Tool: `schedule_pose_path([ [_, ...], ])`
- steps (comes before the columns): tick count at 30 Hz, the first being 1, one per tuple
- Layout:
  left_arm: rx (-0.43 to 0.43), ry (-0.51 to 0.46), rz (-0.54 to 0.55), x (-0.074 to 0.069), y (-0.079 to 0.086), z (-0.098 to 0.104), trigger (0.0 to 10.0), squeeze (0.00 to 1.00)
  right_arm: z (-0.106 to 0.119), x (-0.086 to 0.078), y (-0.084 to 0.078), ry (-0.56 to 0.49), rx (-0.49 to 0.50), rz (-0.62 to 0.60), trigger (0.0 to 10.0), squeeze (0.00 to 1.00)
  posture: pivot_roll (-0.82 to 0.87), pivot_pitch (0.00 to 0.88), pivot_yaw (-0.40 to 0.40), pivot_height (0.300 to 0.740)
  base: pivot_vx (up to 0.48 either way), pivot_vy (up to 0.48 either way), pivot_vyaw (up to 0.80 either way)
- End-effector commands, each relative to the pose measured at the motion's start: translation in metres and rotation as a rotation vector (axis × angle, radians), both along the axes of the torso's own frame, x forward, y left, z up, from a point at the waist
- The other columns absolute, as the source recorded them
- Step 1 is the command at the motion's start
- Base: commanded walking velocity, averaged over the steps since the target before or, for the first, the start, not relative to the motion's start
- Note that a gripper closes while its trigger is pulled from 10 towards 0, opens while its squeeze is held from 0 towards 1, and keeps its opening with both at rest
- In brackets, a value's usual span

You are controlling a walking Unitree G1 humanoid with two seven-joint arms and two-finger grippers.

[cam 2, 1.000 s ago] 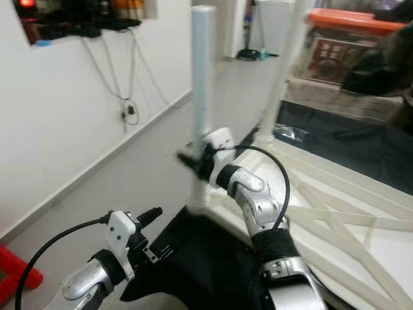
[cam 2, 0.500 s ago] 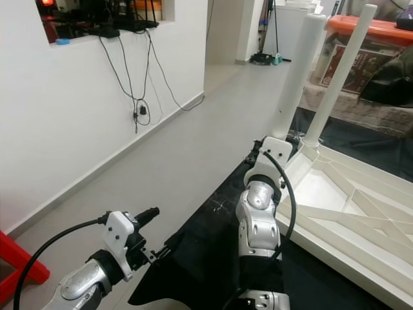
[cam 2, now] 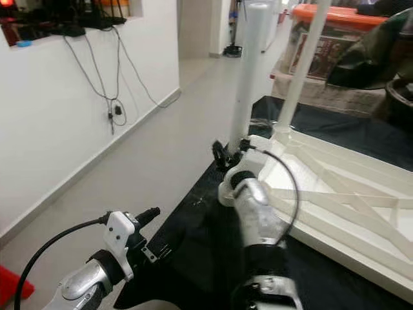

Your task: Building children table

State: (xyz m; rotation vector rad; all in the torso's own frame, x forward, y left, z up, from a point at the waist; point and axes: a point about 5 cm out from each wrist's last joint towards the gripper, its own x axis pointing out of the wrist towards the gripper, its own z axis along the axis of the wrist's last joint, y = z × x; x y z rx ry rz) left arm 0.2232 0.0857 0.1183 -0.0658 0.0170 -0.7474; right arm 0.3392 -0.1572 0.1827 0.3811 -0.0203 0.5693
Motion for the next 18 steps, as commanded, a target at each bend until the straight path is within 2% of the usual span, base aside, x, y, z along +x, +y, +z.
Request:
schedule_pose_path([
  [1,0.016,0.019,0.002,0.000,0.001,-0.005,10.0,0.00,0.002,-0.019,0.032,-0.024,0.027,0.396,10.0,0.00,0.09,0.008,-0.013,0.740,0.000,0.000,0.00],
  [2,0.016,0.019,0.000,0.000,0.001,-0.005,10.0,0.00,0.001,-0.030,0.030,-0.026,-0.001,0.523,10.0,0.00,0.09,0.008,-0.013,0.740,0.000,0.000,0.00],
  [3,0.016,0.019,0.000,0.000,0.001,-0.005,10.0,0.00,0.001,-0.030,0.030,-0.026,-0.001,0.523,10.0,0.00,0.09,0.008,-0.013,0.740,0.000,0.000,0.00],
  [4,0.016,0.019,-0.001,0.000,0.002,-0.006,10.0,0.00,-0.001,-0.037,0.028,-0.025,-0.029,0.616,10.0,0.00,0.09,0.001,-0.015,0.740,0.000,0.000,0.00],
  [8,0.016,0.019,-0.001,0.000,0.002,-0.006,10.0,0.00,-0.002,-0.040,0.027,-0.024,-0.045,0.657,10.0,0.00,0.09,0.000,-0.016,0.740,0.000,0.000,0.00],
  [9,0.015,0.021,0.001,0.000,0.002,-0.006,10.0,0.00,-0.009,-0.043,0.025,-0.030,-0.133,0.760,10.0,0.00,0.10,0.000,-0.018,0.740,0.000,0.000,0.00],
  [12,0.015,0.022,0.004,0.000,0.002,-0.006,10.0,0.00,-0.013,-0.043,0.023,-0.035,-0.186,0.819,10.0,0.00,0.10,0.000,-0.018,0.740,0.000,0.000,0.00],
  [13,0.015,0.022,0.004,-0.001,0.002,-0.006,10.0,0.00,-0.017,-0.041,0.022,-0.036,-0.231,0.823,0.0,0.00,0.10,0.000,-0.018,0.740,0.000,0.000,0.00],
  [14,0.015,0.023,0.004,-0.001,0.002,-0.007,10.0,0.00,-0.020,-0.037,0.021,-0.049,-0.287,0.810,0.0,0.00,0.10,0.000,-0.018,0.740,0.000,0.000,0.00],
  [18,0.015,0.024,0.003,-0.001,0.002,-0.007,10.0,0.00,-0.019,-0.033,0.018,-0.071,-0.326,0.792,0.0,0.00,0.10,0.000,-0.019,0.740,0.000,0.000,0.00],
])
